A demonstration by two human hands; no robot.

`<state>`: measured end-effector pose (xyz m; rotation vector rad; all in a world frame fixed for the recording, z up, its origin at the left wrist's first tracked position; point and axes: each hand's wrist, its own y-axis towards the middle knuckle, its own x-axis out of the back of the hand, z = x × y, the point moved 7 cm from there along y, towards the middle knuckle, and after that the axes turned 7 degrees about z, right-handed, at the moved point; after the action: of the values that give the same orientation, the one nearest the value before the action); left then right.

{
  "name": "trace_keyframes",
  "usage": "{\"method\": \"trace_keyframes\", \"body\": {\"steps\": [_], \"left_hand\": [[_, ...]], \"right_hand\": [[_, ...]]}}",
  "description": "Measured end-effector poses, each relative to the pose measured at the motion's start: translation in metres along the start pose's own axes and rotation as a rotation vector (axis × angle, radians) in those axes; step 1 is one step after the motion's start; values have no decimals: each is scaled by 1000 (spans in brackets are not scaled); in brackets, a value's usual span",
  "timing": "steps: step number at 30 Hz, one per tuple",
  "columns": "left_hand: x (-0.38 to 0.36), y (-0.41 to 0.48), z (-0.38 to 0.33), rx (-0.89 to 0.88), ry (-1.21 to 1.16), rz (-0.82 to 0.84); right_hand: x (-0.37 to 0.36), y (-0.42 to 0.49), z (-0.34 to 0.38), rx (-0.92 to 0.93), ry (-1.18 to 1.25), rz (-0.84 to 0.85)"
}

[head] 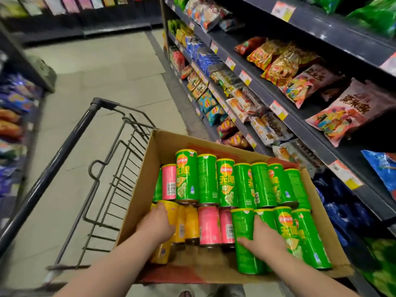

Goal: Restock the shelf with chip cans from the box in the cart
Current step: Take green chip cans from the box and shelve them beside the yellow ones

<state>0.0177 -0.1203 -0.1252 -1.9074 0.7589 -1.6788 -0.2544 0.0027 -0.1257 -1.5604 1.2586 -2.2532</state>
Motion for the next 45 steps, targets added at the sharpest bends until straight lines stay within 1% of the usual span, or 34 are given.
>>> {"method": "trace_keyframes", "body": {"steps": [3, 6, 11, 17, 21, 27, 32, 35, 45], "left_hand": [[-4, 5, 11, 118, -84, 8], [-11, 9, 16, 183, -75, 31], [-19, 12, 19, 217, -64, 33], [-20, 11, 17, 211, -117, 41], [-21, 9, 13, 156, -167, 78], [-15, 1, 12, 105, -284, 109], [-10, -8, 5, 27, -373, 100], [-6, -15, 2, -21, -424, 78], [6, -39, -13, -213, -462, 32]], "right_hand": [[-2, 8, 0, 2, 22, 0], [-2, 11, 0, -5, 7, -4], [-5, 13, 0, -7, -22, -46], [-10, 15, -1, -36, 96, -36], [-10, 12, -5, -62, 215, -14], [-8, -2, -3, -52, 393, -15], [0, -25, 2, -82, 519, -70], [3, -35, 1, -70, 606, -152], [21, -88, 8, -52, 726, -320]]}}
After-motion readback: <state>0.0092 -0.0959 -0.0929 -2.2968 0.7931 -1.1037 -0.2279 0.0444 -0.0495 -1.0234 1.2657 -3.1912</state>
